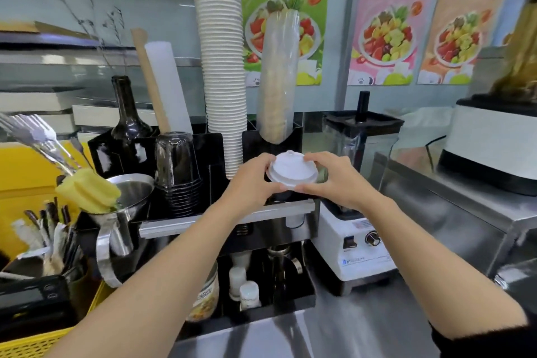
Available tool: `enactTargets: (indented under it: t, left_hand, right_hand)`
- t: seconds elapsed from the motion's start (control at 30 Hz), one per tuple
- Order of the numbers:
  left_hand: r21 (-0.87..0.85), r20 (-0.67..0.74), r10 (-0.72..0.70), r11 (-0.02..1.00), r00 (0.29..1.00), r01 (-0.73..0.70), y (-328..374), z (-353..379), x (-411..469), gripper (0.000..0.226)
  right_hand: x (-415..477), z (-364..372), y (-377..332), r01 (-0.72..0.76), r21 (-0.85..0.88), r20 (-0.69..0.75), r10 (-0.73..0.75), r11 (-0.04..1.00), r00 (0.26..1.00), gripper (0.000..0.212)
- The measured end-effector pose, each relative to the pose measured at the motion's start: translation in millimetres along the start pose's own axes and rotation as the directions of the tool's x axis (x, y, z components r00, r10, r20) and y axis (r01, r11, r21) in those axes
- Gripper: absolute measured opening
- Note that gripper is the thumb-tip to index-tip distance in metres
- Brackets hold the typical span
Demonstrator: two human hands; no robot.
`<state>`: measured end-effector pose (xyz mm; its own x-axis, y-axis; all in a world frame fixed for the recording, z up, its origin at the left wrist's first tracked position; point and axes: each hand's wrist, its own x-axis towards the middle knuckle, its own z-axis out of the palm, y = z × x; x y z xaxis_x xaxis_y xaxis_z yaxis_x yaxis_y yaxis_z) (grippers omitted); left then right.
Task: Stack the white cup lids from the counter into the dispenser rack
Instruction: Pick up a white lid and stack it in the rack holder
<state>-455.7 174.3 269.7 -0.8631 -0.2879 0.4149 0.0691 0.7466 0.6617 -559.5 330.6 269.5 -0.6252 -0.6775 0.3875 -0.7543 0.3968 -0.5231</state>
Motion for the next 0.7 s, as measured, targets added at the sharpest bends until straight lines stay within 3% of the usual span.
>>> enactTargets:
  t: [0.2,0.37,0.53,0.7]
  left_hand:
    - [0.142,0.066,-0.016,0.99,0.998,0.006,-29,13,24,0.044]
    - [0.266,0.077,0.004,0.964,0.997,-0.024,-40,18,31,0.039]
    - [0.493,0.075,0.064,0.865,0.995,-0.093,-42,24,36,0.043]
    - [0.572,0.176,0.037,0.809,0.984,-0.133,-48,22,45,0.037]
  right_hand:
    - [22,6,14,0.062,-0.136,0.092,-0.05,0.989,0.994,0.058]
    - [30,10,25,0.063,-0.151,0.176,-0.036,0.987,0.984,0.055]
    - [41,15,33,0.129,-0.243,0.177,-0.087,0.961,0.98,0.049]
    - [51,19,41,0.183,-0.36,0.243,-0.097,0.915,0.965,0.052]
